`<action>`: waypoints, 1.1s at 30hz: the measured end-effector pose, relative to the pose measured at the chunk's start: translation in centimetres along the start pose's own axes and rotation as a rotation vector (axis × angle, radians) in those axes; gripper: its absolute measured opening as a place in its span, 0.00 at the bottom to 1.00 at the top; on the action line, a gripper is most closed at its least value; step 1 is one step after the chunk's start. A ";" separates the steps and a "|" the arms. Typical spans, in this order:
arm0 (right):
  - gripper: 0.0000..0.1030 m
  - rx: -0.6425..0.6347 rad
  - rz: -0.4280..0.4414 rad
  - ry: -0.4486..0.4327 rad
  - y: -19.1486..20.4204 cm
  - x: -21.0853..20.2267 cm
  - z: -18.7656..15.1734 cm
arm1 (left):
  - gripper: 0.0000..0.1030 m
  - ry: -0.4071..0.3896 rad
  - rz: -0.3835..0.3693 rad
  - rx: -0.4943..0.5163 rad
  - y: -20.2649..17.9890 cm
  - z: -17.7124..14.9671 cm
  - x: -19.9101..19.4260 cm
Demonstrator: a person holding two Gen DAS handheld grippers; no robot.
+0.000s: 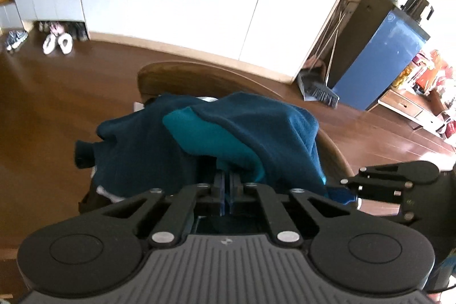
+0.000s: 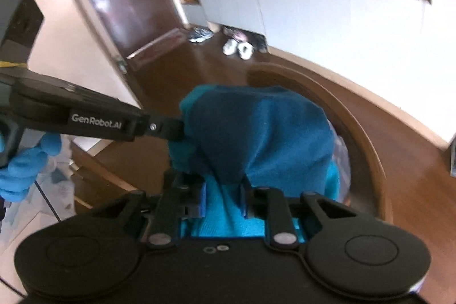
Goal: Fold clothes
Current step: 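Grasp the teal sweater with the left gripper while the right gripper grasps it too, then lift the teal sweater with both grippers and carry it to the table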
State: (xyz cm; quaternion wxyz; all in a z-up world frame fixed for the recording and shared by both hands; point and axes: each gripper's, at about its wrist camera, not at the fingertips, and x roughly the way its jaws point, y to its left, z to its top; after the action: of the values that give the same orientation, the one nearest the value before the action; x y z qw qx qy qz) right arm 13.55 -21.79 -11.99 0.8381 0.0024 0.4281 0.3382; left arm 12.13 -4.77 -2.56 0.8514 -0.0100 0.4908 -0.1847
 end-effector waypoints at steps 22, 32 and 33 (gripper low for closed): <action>1.00 -0.203 -0.156 0.125 0.8 1.2 -3.0 | 0.79 0.022 0.008 -0.004 4.0 2.1 5.1; 1.00 -0.151 -0.182 0.151 1.6 5.3 -3.4 | 0.74 0.087 0.032 -0.005 3.4 4.9 11.4; 1.00 -0.134 -0.181 0.134 1.8 5.1 -3.4 | 0.57 0.076 0.042 -0.009 3.3 4.7 11.0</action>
State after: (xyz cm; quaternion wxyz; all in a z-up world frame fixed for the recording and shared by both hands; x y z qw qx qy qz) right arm 12.09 -18.49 -17.27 0.8329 -0.1150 0.4581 0.2884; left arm 22.01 -6.04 -9.90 0.8357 0.0033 0.5239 -0.1649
